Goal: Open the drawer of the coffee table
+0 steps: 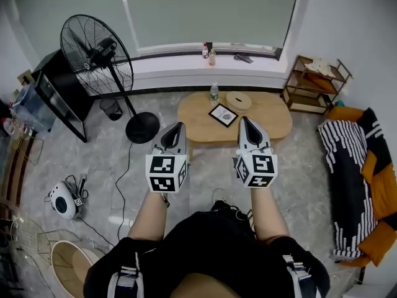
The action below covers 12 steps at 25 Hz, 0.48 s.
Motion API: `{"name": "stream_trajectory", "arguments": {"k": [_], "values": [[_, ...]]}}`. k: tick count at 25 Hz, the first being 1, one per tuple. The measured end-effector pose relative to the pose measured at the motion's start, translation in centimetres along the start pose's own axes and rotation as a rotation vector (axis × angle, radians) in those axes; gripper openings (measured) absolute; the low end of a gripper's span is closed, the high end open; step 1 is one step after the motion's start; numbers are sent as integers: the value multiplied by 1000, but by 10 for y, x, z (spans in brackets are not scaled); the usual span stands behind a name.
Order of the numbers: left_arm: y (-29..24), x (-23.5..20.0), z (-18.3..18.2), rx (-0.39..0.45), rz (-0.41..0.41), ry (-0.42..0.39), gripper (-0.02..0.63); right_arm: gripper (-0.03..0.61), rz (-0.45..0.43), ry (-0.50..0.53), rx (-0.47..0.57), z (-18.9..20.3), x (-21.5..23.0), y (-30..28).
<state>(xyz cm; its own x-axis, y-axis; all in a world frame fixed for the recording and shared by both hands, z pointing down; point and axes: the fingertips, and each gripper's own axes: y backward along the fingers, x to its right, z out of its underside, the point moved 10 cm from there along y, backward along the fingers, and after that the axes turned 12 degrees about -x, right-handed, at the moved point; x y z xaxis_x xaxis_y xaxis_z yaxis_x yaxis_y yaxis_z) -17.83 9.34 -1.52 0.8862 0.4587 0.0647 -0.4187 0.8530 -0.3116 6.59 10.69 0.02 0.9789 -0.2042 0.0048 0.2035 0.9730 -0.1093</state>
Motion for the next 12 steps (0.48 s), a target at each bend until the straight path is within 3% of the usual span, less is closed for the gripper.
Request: {"name": "stream_trajectory", "arguments": {"k": [8,12], "values": [[-149,2,-57,-43,-25,-1,19,15,-56,-26,-38,-19,104,-128],[-198,4,-71,-67,-53,-3,20,15,-88,-36,-40,-23,138,-172]]}}
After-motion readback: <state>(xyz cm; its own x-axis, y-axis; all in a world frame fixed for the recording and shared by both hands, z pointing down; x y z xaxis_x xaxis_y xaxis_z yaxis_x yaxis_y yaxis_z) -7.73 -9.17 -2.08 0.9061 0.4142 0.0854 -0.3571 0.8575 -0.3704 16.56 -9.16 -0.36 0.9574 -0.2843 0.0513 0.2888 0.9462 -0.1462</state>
